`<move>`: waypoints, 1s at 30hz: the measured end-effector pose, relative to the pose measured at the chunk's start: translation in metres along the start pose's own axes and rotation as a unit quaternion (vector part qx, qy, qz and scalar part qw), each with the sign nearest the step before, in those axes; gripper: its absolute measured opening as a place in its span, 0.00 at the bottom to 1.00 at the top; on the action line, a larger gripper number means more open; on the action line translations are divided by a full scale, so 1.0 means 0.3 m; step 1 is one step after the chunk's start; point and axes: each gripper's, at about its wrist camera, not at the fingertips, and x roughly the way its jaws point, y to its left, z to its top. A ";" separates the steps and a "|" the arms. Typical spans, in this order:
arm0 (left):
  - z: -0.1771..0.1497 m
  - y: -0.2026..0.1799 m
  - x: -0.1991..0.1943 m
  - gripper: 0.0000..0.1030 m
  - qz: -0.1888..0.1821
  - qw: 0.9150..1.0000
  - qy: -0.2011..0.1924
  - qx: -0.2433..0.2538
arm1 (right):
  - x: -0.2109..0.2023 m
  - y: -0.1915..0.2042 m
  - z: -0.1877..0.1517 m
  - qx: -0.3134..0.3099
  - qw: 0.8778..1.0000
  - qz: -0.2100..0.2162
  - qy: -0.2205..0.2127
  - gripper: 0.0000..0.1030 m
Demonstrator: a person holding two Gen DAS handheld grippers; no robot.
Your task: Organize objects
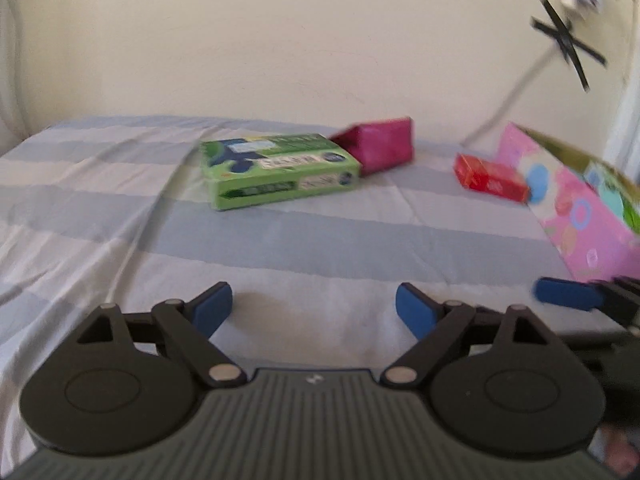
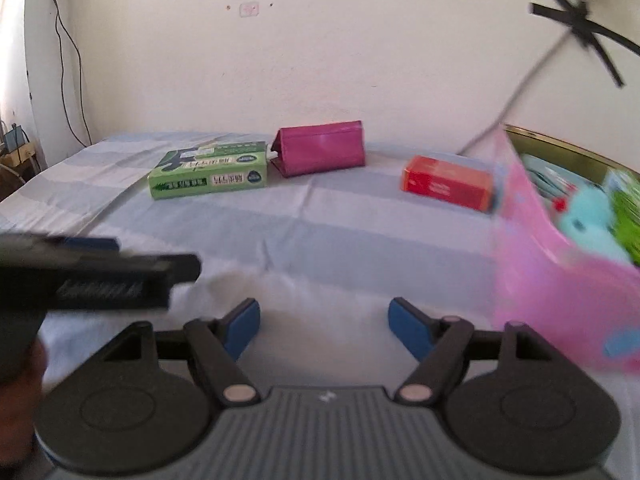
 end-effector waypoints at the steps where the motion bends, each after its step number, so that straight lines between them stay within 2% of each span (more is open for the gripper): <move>1: 0.002 0.023 -0.004 0.88 0.000 1.000 -0.003 -0.020 | 0.022 0.000 0.031 -0.012 1.000 -0.006 0.006 0.65; 3: 0.006 0.061 -0.009 0.88 -0.012 0.999 -0.006 -0.053 | 0.050 -0.014 0.114 -0.029 0.999 -0.016 0.013 0.64; 6: 0.005 0.074 -0.015 0.88 -0.018 0.998 -0.008 -0.065 | 0.092 -0.060 0.284 -0.045 0.998 -0.028 0.029 0.68; 7: 0.005 0.069 -0.015 0.89 -0.018 0.998 -0.008 -0.062 | 0.116 -0.081 0.343 -0.052 0.997 -0.033 0.043 0.73; 10: 0.005 0.061 -0.016 0.92 -0.020 0.998 -0.006 -0.055 | 0.200 -0.146 0.472 -0.078 0.992 -0.053 0.086 0.78; 13: 0.004 0.069 -0.015 0.93 -0.024 0.998 -0.005 -0.056 | 0.306 -0.220 0.541 -0.061 0.987 -0.048 0.138 0.79; 16: 0.005 0.070 -0.012 0.94 -0.023 0.998 -0.005 -0.055 | 0.405 -0.268 0.554 -0.050 0.984 -0.070 0.155 0.79; 19: 0.005 0.064 -0.010 0.94 -0.021 0.998 -0.005 -0.052 | 0.491 -0.310 0.549 -0.026 0.980 -0.072 0.182 0.79; 22: 0.008 0.062 -0.004 0.94 -0.021 0.998 -0.005 -0.052 | 0.537 -0.325 0.536 -0.033 0.975 -0.086 0.202 0.79; 25: 0.010 0.062 -0.002 0.95 -0.022 0.998 -0.005 -0.052 | 0.522 -0.288 0.504 -0.050 0.970 -0.071 0.225 0.79; 30: 0.011 0.063 -0.007 0.95 -0.025 0.998 -0.004 -0.054 | 0.397 -0.232 0.406 -0.070 0.971 -0.047 0.224 0.79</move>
